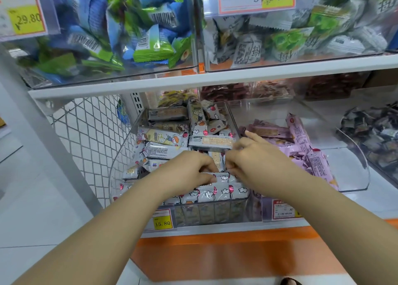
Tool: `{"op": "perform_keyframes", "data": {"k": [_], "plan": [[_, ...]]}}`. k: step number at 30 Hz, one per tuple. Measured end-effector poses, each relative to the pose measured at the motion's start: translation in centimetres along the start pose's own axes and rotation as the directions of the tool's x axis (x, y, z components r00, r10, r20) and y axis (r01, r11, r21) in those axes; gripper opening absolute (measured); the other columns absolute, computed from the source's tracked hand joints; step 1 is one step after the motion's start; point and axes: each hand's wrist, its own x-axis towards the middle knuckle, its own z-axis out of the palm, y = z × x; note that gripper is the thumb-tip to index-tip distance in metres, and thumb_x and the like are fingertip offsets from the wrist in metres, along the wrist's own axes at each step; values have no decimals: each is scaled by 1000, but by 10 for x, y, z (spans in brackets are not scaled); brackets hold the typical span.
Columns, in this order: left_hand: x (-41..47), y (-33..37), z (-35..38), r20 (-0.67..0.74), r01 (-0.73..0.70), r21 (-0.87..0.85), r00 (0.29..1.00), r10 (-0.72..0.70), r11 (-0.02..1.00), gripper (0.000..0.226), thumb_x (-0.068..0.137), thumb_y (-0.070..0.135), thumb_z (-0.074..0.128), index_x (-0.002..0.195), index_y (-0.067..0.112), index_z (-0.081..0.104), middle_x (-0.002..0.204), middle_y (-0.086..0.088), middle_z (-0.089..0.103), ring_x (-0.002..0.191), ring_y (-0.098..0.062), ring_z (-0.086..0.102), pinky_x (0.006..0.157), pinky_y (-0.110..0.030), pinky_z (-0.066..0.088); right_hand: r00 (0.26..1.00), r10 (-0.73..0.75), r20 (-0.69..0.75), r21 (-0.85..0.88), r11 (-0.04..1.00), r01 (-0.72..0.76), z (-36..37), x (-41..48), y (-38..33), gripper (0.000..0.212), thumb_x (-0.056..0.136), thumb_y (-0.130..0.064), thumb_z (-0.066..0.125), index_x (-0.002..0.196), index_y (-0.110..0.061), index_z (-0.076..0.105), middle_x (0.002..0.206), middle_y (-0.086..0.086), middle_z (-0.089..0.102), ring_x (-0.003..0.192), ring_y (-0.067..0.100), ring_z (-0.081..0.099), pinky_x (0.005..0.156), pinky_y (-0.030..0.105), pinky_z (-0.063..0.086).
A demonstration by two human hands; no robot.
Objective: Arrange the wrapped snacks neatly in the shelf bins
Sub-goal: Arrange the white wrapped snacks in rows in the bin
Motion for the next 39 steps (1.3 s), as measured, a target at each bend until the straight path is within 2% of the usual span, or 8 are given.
{"op": "perform_keyframes", "data": {"k": [5,14,22,28,31,33,36,39], "plan": [[-3,-6,-1,-104,23,-67,994,-30,997,12,90,29,59,79,24,58,70,5,61,52,-8,49,46,-20,37,1000,-16,8,21,1000,16,-6,0,5,8,94,-25,42,87,-27,44,86,0,55,88,19,41,110,43,26],[-4,0,7,-61,39,-87,997,-44,995,11,89,30,61,83,22,58,68,11,51,58,-4,45,54,-22,37,995,-23,92,-126,991,34,-5,3,-4,11,94,-20,45,85,-27,42,85,-1,43,106,19,45,116,36,6],[-27,-4,-22,-144,8,-158,989,-31,987,14,87,24,63,101,28,67,87,19,65,80,4,61,65,-4,44,998,-7,67,-6,1000,7,-14,-2,-4,22,94,-27,46,109,-26,61,103,-2,66,106,17,53,119,37,4],[-70,-36,-30,-460,46,-232,875,-151,972,16,90,17,58,95,31,66,90,21,64,81,9,58,70,-7,44,998,1,-59,237,971,13,-19,3,-20,18,93,-28,52,104,-29,65,95,-11,71,97,14,59,103,35,38],[-83,-52,-21,-517,129,-158,834,-193,979,18,91,16,57,97,30,67,92,12,68,79,-1,61,72,-20,49,1000,-8,-9,313,950,11,-21,12,-40,19,93,-26,55,107,-29,67,98,-12,70,92,7,62,76,25,45],[-90,-56,-16,-553,116,-124,816,-166,985,19,90,15,57,99,27,69,90,13,66,82,-8,62,76,-27,50,996,-48,76,340,940,19,-16,20,-48,18,92,-25,56,105,-28,69,94,-9,72,82,6,65,76,26,51],[-95,-62,-12,-636,-20,56,770,51,998,19,86,8,61,94,20,72,83,12,67,81,-14,63,82,-35,49,978,-71,196,308,951,7,-13,30,-53,13,90,-24,60,92,-25,73,85,-6,73,74,9,67,75,32,55],[-94,-77,-9,-630,-6,121,772,82,993,19,83,9,64,93,23,71,89,9,69,88,-16,62,96,-53,40,964,-77,254,211,977,22,-20,33,-52,12,89,-23,62,93,-23,73,90,-8,72,77,3,62,75,22,51]]}}
